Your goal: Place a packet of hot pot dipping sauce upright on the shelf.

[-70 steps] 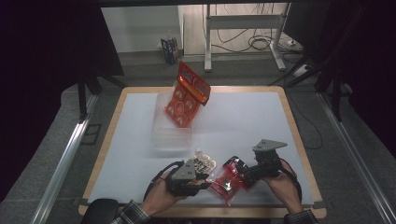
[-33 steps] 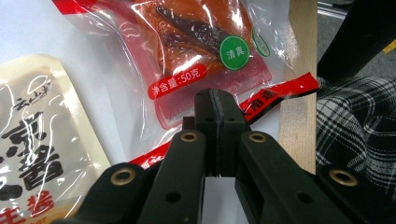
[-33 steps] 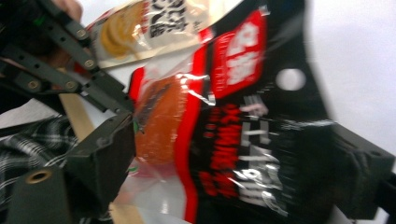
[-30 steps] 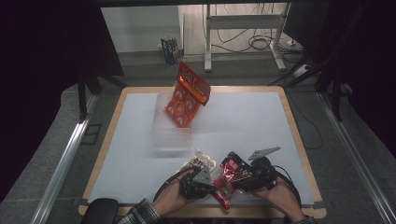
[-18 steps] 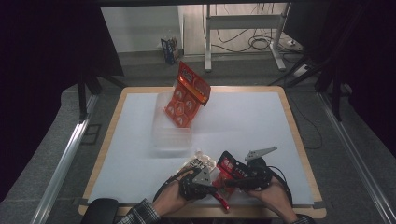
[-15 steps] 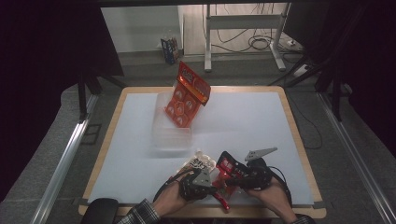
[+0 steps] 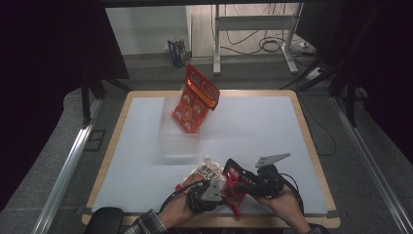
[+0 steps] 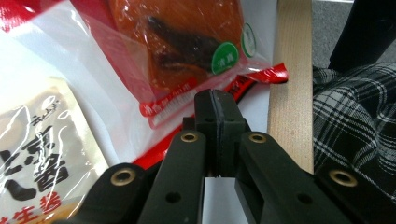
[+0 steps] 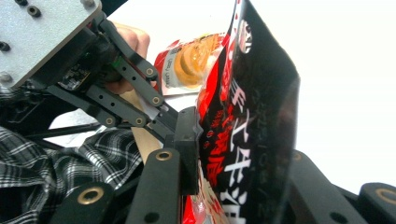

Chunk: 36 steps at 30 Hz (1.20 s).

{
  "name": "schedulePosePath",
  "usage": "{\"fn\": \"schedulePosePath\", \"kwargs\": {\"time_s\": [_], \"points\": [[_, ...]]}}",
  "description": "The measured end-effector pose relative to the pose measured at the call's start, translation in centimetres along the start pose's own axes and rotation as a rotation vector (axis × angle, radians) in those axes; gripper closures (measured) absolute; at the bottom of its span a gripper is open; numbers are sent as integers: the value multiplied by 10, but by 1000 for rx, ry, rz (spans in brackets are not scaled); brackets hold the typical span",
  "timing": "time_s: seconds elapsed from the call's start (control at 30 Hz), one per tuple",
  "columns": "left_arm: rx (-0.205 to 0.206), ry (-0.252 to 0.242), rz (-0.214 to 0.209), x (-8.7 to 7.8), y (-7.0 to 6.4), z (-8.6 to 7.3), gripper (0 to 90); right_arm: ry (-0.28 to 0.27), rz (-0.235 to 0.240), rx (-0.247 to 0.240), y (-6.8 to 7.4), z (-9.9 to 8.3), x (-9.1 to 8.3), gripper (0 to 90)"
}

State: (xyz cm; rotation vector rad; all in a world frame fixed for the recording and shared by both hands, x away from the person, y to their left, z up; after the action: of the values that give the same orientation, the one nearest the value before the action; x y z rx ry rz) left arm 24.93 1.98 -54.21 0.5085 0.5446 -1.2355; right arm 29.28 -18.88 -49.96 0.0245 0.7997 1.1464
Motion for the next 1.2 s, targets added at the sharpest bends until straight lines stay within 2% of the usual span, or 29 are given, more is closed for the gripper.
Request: {"fn": "schedulePosePath", "kwargs": {"time_s": [0.03, 0.1, 0.2, 0.37, 0.57, 0.67, 0.77, 0.83, 1.0, 1.2], "points": [[-9, -6, 5, -1, 0, -1, 898, -4, -4, -5, 0, 1, 0, 708], [-13, -2, 25, -2, 0, -1, 743, -19, -10, -11, 1, 2, -2, 708], [-19, -15, 49, -6, -1, -1, 640, -36, -19, -20, 1, 5, -4, 709], [-58, -40, 67, -13, 2, -3, 435, -56, -50, -39, 1, 11, -9, 710], [-89, -33, 79, -19, 2, -7, 271, -73, -93, -64, 1, 17, -13, 710], [-80, -19, 92, -22, 1, -10, 233, -87, -106, -70, 0, 21, -16, 710], [-91, -31, 94, -27, 0, -10, 188, -101, -118, -75, -1, 25, -18, 710], [-110, -55, 95, -30, 0, -11, 155, -113, -121, -76, -2, 28, -20, 710], [-126, -80, 114, -40, -1, -15, 99, -127, -133, -83, -5, 35, -23, 710], [-162, -116, 141, -50, -2, -19, 70, -139, -140, -100, -11, 53, -24, 710]]}}
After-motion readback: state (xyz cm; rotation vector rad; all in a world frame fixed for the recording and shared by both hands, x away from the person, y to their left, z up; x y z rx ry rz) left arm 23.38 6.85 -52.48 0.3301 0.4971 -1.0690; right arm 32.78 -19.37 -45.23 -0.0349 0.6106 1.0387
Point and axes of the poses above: each handheld gripper's, and its own axes: x roughly forward along the jaws, z roughly out of its top, y roughly to its left, the point moved 2 cm from there along x, roughly forward along the jaws, and after that the axes turned 5 degrees about -y, right-handed, at the moved point
